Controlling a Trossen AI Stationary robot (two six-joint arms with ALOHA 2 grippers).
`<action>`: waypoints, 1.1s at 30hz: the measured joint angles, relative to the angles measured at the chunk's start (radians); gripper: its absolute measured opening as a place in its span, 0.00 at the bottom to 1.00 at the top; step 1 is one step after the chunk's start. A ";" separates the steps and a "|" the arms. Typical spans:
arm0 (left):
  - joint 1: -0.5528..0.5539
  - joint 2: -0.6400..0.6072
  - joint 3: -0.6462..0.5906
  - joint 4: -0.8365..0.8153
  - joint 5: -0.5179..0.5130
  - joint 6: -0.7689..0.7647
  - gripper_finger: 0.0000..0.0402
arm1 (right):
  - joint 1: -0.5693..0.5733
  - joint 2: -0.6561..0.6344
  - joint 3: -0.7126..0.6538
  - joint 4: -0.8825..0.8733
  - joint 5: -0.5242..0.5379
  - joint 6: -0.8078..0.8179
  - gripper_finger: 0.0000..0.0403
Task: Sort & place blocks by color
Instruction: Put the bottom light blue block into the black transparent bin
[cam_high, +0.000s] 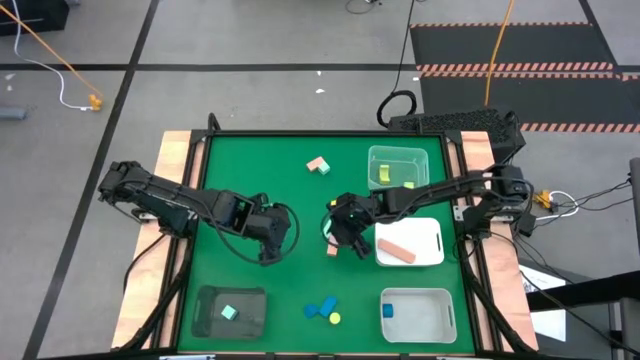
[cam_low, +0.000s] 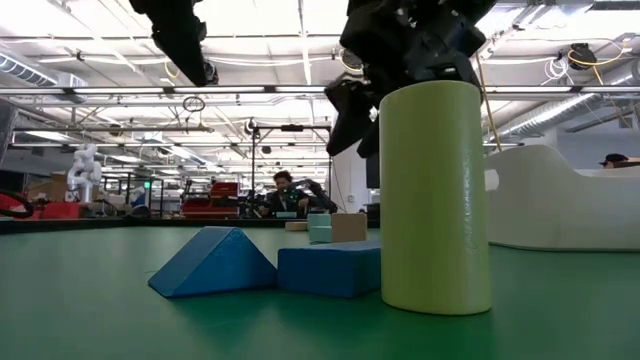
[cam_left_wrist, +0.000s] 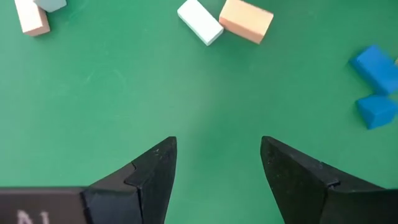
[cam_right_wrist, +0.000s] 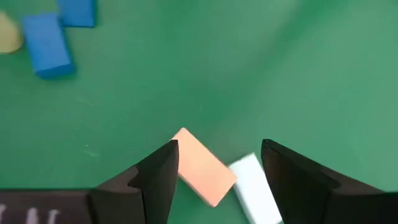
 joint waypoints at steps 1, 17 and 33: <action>0.000 0.000 0.000 -0.005 0.000 0.014 0.58 | 0.003 0.000 0.000 -0.001 -0.001 -0.030 0.52; 0.043 0.000 0.000 -0.043 0.001 0.144 0.58 | 0.101 0.166 -0.001 0.106 0.104 -0.291 0.45; 0.056 0.000 0.000 -0.075 0.000 0.212 0.58 | 0.101 0.200 0.029 0.050 0.320 -0.503 0.45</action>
